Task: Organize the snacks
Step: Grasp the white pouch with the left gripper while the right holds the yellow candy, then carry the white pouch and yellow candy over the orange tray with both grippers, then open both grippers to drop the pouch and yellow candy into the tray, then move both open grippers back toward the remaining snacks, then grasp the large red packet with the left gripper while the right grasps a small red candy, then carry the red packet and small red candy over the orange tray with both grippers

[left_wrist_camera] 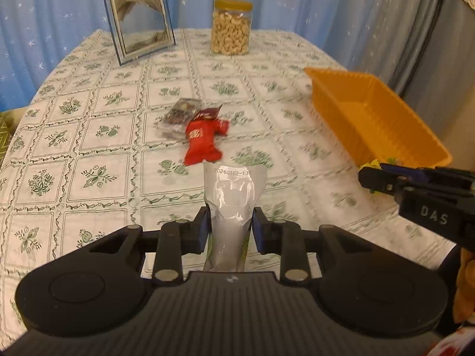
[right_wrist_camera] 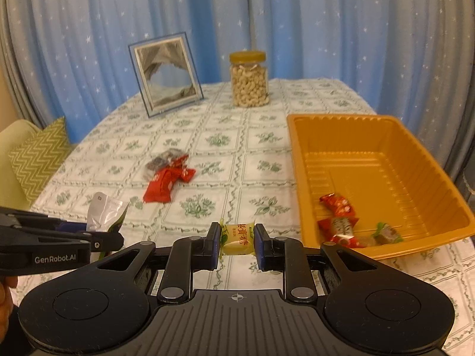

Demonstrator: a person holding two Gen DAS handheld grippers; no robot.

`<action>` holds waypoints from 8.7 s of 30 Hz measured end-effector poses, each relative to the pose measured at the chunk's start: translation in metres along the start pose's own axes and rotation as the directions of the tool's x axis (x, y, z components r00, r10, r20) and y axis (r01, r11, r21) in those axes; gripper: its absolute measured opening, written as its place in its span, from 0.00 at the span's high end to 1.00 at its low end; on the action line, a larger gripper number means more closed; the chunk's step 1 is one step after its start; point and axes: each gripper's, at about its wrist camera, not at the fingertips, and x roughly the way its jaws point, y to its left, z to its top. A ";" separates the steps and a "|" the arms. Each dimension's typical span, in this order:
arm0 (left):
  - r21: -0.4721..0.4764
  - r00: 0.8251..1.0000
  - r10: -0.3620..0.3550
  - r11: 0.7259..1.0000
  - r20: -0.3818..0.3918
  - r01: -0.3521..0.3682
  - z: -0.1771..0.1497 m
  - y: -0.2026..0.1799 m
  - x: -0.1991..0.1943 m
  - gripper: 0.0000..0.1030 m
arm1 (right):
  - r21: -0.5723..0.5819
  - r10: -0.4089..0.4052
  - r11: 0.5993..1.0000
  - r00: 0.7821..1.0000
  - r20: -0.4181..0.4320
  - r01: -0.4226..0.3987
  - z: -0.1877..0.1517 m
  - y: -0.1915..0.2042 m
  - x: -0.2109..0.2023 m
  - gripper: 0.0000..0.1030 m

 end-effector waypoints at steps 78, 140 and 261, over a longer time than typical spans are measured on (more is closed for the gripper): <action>0.009 0.989 -0.130 0.991 0.070 0.130 0.068 -0.125 0.033 0.53 | 0.273 -0.093 0.960 0.990 0.105 0.061 0.051 -0.171 -0.044 0.35; -0.132 0.987 0.121 0.986 0.108 -0.106 0.001 0.005 -0.067 0.30 | 0.116 -0.009 0.993 1.000 0.013 0.007 0.022 -0.031 -0.067 0.35; -0.017 0.993 -0.043 0.999 0.113 0.045 0.013 -0.052 -0.058 0.77 | 0.033 -0.018 0.999 1.000 0.010 0.018 0.014 -0.029 -0.069 0.80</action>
